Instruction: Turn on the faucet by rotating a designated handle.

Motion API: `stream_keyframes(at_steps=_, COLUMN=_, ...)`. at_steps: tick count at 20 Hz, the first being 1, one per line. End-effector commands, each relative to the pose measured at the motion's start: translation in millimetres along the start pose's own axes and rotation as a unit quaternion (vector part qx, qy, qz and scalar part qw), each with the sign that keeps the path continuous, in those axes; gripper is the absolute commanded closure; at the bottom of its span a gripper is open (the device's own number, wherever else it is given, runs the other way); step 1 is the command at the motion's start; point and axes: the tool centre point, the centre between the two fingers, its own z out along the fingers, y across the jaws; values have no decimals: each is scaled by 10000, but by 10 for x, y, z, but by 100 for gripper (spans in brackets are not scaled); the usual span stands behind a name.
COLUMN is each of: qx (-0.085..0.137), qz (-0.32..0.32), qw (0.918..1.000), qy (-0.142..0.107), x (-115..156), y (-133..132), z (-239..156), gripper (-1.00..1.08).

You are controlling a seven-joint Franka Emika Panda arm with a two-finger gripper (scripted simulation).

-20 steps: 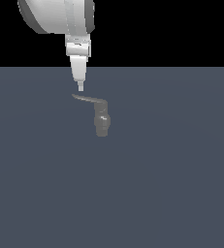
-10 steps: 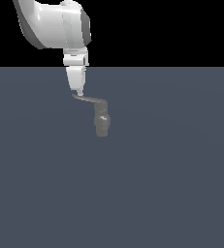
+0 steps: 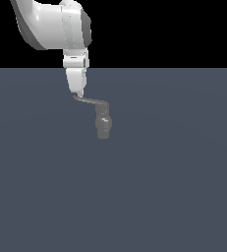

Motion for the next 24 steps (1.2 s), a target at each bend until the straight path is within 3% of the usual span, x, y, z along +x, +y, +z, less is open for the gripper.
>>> stream_keyframes(at_steps=1, qx=1, qz=-1, qw=10000, qy=0, x=-12, y=56, z=-1, gripper=108)
stream_keyframes(at_steps=24, qx=3, qz=3, qw=10000, qy=0, x=-111, y=629, z=0, gripper=108)
